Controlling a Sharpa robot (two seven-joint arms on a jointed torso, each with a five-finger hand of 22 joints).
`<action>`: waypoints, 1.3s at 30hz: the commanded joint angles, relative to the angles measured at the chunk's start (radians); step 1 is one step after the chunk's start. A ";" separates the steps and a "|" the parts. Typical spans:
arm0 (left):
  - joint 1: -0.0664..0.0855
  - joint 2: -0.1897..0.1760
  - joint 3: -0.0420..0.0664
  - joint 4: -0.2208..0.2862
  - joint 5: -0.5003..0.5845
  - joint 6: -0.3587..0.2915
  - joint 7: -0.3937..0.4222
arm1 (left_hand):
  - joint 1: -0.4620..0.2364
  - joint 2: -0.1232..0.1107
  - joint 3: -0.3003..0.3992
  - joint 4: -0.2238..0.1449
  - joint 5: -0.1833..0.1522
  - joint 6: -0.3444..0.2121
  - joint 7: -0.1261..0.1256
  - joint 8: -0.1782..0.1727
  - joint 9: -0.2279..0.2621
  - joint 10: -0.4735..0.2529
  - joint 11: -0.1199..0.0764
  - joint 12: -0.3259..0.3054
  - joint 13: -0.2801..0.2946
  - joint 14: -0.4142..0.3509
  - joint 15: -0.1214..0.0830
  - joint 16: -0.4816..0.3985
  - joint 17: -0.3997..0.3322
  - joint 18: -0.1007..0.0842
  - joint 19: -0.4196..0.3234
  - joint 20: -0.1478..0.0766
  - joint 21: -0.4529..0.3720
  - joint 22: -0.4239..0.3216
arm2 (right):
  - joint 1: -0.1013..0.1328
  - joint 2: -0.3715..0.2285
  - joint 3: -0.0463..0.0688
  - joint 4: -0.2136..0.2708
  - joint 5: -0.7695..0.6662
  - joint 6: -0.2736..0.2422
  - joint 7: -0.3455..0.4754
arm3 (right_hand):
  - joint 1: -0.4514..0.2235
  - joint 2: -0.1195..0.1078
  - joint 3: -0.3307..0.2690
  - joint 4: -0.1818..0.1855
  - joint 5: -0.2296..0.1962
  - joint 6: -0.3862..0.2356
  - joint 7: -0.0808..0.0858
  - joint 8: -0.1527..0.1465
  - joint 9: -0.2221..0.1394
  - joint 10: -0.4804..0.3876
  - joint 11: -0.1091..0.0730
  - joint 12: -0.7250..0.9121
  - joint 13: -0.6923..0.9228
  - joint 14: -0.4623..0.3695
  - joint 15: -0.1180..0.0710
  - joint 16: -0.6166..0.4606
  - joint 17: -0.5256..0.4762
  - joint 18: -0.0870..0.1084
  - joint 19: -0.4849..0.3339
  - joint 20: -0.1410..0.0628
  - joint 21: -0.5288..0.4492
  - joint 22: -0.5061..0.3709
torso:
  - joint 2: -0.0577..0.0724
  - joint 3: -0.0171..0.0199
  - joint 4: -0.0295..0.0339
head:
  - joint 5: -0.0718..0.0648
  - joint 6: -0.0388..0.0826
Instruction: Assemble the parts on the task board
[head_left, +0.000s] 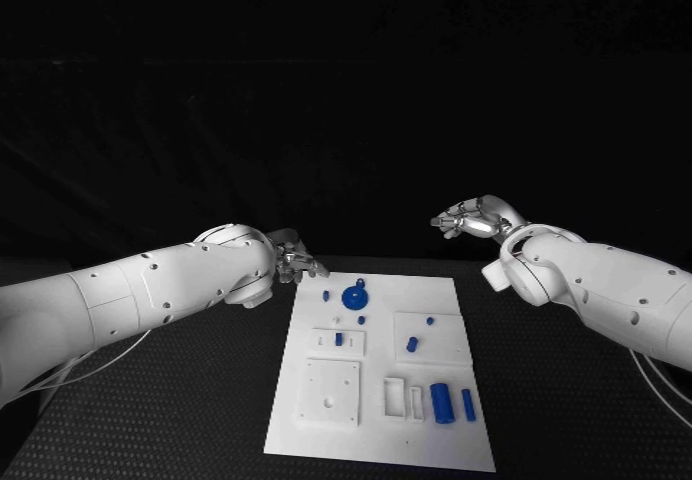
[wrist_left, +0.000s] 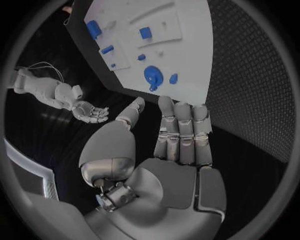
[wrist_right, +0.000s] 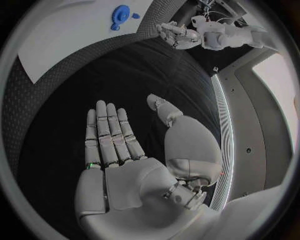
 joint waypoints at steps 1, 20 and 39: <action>0.002 0.027 0.000 -0.045 -0.020 0.090 -0.011 | -0.021 -0.003 0.001 0.019 -0.005 -0.008 0.000 -0.004 -0.001 -0.007 0.001 -0.007 -0.002 -0.006 0.003 -0.005 -0.003 -0.014 -0.008 -0.082 -0.008 -0.002 | 0.000 0.002 0.000 -0.001 0.001 0.011 0.005 | -0.008 -0.001 -0.005 -0.002 0.006 -0.007 0.019 0.004 -0.001 0.008 0.002 -0.003 -0.001 0.002 0.006 -0.004 0.001 0.001 -0.007 0.002 -0.003 0.001 | 0.001 -0.0010 -0.0012 | -0.002 0.000; -0.007 0.151 -0.001 -0.236 -0.024 0.273 -0.033 | -0.064 0.022 -0.006 0.066 -0.032 -0.072 0.024 -0.030 -0.006 -0.053 0.024 -0.024 -0.006 -0.058 0.026 -0.010 -0.011 -0.025 -0.049 -0.071 -0.038 0.007 | 0.000 0.010 0.000 -0.001 0.002 0.010 0.007 | -0.008 -0.001 -0.005 -0.002 0.007 -0.007 0.019 0.004 -0.002 0.008 0.002 -0.004 -0.001 0.002 0.006 -0.004 0.001 0.001 -0.007 0.003 -0.004 0.002 | 0.002 -0.0015 -0.0028 | -0.003 0.002; -0.051 0.204 -0.001 -0.320 -0.024 0.263 -0.014 | -0.068 0.050 -0.015 0.066 -0.014 -0.080 0.025 -0.030 -0.004 -0.056 0.025 -0.016 -0.001 -0.063 0.025 0.001 -0.011 -0.022 -0.050 -0.070 -0.038 0.017 | 0.000 0.007 0.001 0.010 0.002 0.007 0.007 | -0.008 -0.001 -0.005 -0.002 0.008 -0.007 0.019 0.005 -0.002 0.009 0.002 -0.004 -0.001 0.002 0.007 -0.005 0.002 0.001 -0.007 0.003 -0.005 0.002 | 0.003 -0.0011 -0.0026 | -0.011 -0.001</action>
